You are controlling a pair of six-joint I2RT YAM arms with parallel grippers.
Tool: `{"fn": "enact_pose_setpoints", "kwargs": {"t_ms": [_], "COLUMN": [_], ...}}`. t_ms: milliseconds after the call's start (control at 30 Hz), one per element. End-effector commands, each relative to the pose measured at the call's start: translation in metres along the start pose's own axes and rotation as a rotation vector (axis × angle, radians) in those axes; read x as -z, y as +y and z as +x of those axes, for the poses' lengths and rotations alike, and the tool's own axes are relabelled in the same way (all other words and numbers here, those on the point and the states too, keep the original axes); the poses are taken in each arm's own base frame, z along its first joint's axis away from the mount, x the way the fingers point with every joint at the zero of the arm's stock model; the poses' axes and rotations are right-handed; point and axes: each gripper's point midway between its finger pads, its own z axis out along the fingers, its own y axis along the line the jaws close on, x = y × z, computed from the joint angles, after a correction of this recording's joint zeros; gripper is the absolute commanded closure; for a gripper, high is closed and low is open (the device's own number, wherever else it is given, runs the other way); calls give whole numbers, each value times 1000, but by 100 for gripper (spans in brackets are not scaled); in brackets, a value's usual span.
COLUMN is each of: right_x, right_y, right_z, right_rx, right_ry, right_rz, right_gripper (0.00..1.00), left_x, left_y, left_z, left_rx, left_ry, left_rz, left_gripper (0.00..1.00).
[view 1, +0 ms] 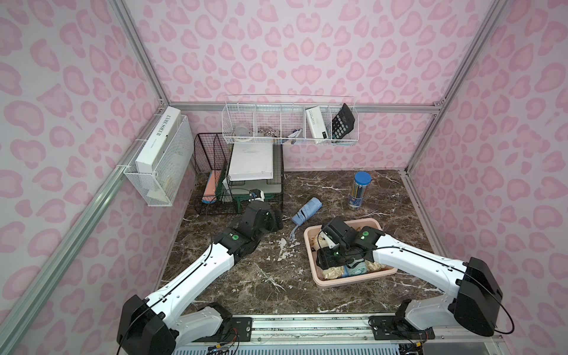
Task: Put the umbrella into the storage box
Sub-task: Place the umbrella in the storage box.
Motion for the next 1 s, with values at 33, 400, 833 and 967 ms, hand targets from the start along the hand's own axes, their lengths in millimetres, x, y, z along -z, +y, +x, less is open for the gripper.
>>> {"fn": "enact_pose_setpoints", "kwargs": {"t_ms": [33, 400, 833, 967], "right_x": [25, 100, 96, 106], "right_y": [-3, -50, -62, -64], "right_z": [-25, -114, -130, -132], "right_rx": [-14, -62, -68, -60], "right_ry": [-106, -462, -482, -541], "right_rz": [-25, 39, -27, -18], "right_gripper": [23, 24, 24, 23], "left_x": [-10, -52, -117, -139], "left_y": [-19, -72, -94, -95], "left_z": [-3, 25, 52, 58], "left_rx": [-81, -448, -666, -721], "left_ry": [17, 254, 538, 581], "left_rz": [65, 97, 35, 8], "left_gripper": [19, 20, 22, 21]}}
